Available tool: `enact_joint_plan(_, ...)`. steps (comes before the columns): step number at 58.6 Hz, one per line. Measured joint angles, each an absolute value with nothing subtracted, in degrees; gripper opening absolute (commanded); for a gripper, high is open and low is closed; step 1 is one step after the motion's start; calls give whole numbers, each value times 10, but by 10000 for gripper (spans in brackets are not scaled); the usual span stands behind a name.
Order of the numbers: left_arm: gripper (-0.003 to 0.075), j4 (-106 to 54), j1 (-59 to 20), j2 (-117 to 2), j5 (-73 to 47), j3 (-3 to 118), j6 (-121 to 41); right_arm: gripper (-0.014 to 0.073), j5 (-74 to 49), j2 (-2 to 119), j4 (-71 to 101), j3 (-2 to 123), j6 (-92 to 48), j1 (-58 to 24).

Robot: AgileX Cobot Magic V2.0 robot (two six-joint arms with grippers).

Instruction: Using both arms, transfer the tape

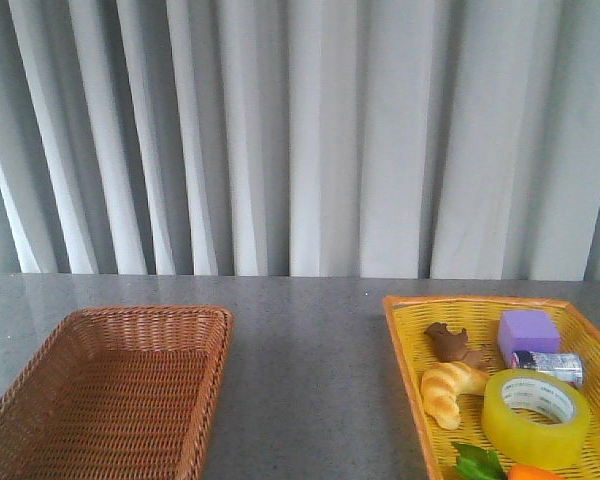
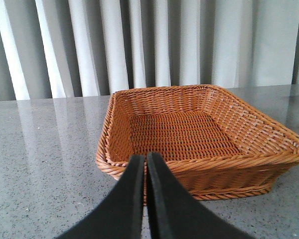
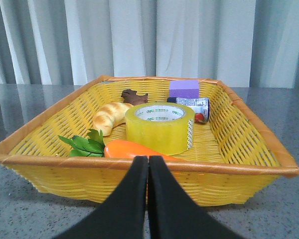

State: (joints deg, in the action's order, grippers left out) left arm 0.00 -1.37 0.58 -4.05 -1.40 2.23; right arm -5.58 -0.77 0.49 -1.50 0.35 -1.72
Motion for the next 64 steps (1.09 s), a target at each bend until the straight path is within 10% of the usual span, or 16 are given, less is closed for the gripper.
enact_joint_plan(64, -6, 0, -14, -4, 16, 111, 48, -4, -15, -8, 35, 59, 8, -17)
